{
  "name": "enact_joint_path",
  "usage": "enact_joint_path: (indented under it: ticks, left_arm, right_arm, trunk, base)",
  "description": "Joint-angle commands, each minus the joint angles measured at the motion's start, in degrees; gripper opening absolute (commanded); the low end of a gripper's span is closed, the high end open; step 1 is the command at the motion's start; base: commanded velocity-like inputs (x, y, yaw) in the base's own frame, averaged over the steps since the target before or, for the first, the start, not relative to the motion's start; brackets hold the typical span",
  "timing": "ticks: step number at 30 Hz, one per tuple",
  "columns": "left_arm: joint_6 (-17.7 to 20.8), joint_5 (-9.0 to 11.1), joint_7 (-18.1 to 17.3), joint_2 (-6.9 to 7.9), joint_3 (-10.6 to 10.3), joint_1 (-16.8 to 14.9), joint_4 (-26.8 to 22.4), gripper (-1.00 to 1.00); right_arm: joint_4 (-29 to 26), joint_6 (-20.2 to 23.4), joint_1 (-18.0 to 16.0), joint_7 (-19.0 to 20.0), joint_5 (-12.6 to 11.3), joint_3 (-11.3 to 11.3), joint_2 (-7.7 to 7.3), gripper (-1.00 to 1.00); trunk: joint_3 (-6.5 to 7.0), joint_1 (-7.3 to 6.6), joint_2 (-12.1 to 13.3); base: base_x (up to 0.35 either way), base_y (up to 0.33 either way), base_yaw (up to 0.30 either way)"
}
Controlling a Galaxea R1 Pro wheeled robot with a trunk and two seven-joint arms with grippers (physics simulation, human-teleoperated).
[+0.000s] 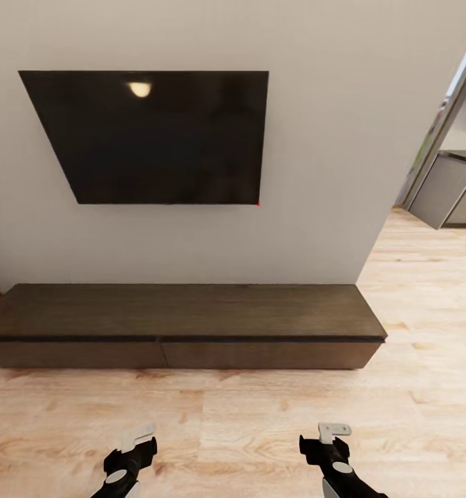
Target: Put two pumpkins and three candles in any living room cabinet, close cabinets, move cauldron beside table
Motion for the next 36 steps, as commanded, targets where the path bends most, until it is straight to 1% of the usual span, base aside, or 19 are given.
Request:
enact_joint_path:
  ticks: [1, 7, 16, 17, 20, 21, 22, 24, 25, 26, 27, 29, 30, 31, 32, 33, 35, 36]
  left_arm:
    - [-0.2, 0.6, 0.3, 0.06, -0.5, 0.0, 0.0, 1.0]
    - [-0.3, 0.6, 0.3, 0.06, -0.5, 0.0, 0.0, 1.0]
    - [-0.4, 0.6, 0.0, 0.08, -0.5, 0.0, -0.4, 1.0]
    - [-0.4, 0.6, 0.0, 0.09, -0.5, 0.0, -0.7, 1.0]
    - [-0.2, 0.6, -0.1, 0.23, -0.5, 0.0, -3.7, 1.0]
    - [0.1, 0.6, -0.1, 0.33, -0.5, 0.1, -6.7, 1.0]
    - [0.4, 0.7, -0.1, 0.4, -0.5, 0.2, -8.7, 1.0]
    - [1.8, 0.8, -0.2, 0.53, -0.4, 0.5, -12.8, 1.0]
    - [3.9, 0.9, -0.2, 0.61, -0.3, 1.0, -17.3, 1.0]
    - [4.9, 1.0, -0.3, 0.66, -0.3, 1.5, -19.6, 1.0]
    - [6.9, 1.1, -0.3, 0.76, -0.2, 2.9, -24.1, 1.0]
    - [8.6, 1.1, -0.3, 0.82, -0.2, 4.6, -28.1, 1.0]
    - [9.4, 1.1, -0.3, 0.85, -0.1, 5.4, -29.9, 1.0]
    - [11.2, 1.2, -0.3, 0.88, -0.1, 6.8, -33.3, 1.0]
    - [13.6, 1.2, -0.3, 0.9, -0.1, 7.7, -36.0, 1.0]
    - [14.7, 1.2, -0.3, 0.91, -0.1, 8.1, -37.2, 1.0]
    - [18.0, 1.2, -0.5, 0.97, -0.1, 9.1, -41.0, 1.0]
    - [18.8, 1.2, -0.6, 0.99, -0.1, 9.8, -42.4, 1.0]
  right_arm:
    - [-0.1, -0.2, 0.0, -0.3, -0.6, 0.5, -0.04, 1.0]
    - [-0.2, -0.2, 0.0, -0.4, -0.6, 0.5, -0.03, 1.0]
    - [-0.1, -0.2, 0.0, -0.5, -0.8, 0.3, -0.14, 1.0]
    - [-0.1, -0.2, 0.0, -0.5, -0.9, 0.1, -0.2, 1.0]
    - [0.0, -0.3, 0.0, -0.2, -1.4, -0.6, -0.73, 1.0]
    - [-0.1, -0.4, 0.0, 0.0, -2.0, -1.7, -1.21, 1.0]
    - [-0.1, -0.4, 0.0, 0.3, -2.5, -2.8, -1.54, 1.0]
    - [-0.3, -0.4, 0.0, 2.2, -3.8, -5.5, -2.21, 1.0]
    - [-0.7, 0.0, 0.0, 6.4, -5.3, -8.9, -3.24, 1.0]
    - [-0.9, 0.2, 0.0, 9.4, -6.0, -10.7, -3.92, 1.0]
    - [-1.2, 1.2, -0.1, 16.0, -7.5, -14.5, -5.36, 1.0]
    - [-1.5, 3.3, -0.2, 21.8, -8.7, -18.0, -6.55, 1.0]
    - [-1.5, 4.8, -0.3, 23.9, -9.1, -19.5, -7.05, 1.0]
    - [-1.6, 8.1, -0.6, 27.0, -9.8, -22.5, -7.88, 1.0]
    - [-1.7, 11.0, -0.8, 29.0, -10.2, -25.6, -8.41, 1.0]
    - [-1.7, 12.1, -0.9, 29.8, -10.4, -27.3, -8.59, 1.0]
    - [-1.8, 15.0, -1.1, 31.7, -10.8, -33.7, -8.78, 1.0]
    - [-1.8, 15.6, -1.2, 32.2, -10.9, -36.0, -8.73, 1.0]
  trunk:
    - [-0.05, 0.01, 0.0]
    - [-0.05, 0.01, 0.0]
    - [-0.05, 0.01, 0.0]
    - [-0.05, 0.01, 0.0]
    - [-0.05, 0.01, 0.0]
    - [-0.05, 0.01, 0.0]
    - [-0.05, 0.01, 0.0]
    - [-0.05, 0.01, 0.0]
    - [-0.05, 0.01, 0.0]
    - [-0.05, 0.01, 0.0]
    - [-0.05, 0.01, 0.0]
    - [-0.05, 0.01, 0.0]
    - [-0.05, 0.01, 0.0]
    - [-0.05, 0.01, 0.0]
    - [-0.05, 0.01, 0.0]
    - [-0.05, 0.01, 0.0]
    - [-0.05, 0.01, 0.0]
    - [-0.05, 0.01, 0.0]
  base:
    - [0.017, 0.094, 0.002]
    - [0.042, 0.075, 0.001]
    - [0.177, 0.074, 0.0]
    - [0.071, 0.037, 0.0]
    - [0.037, 0.019, 0.0]
    - [0.019, 0.01, 0.0]
    - [0.015, 0.008, 0.0]
    - [0.011, 0.006, 0.0]
    - [0.006, 0.003, 0.0]
    - [0.005, 0.003, 0.0]
    - [0.003, 0.002, 0.0]
    - [0.002, 0.001, 0.0]
    - [0.002, 0.001, 0.0]
    - [0.0, 0.0, 0.0]
    - [0.0, 0.0, 0.0]
    - [0.0, 0.0, 0.0]
    - [0.0, 0.0, 0.0]
    - [0.0, 0.0, 0.0]
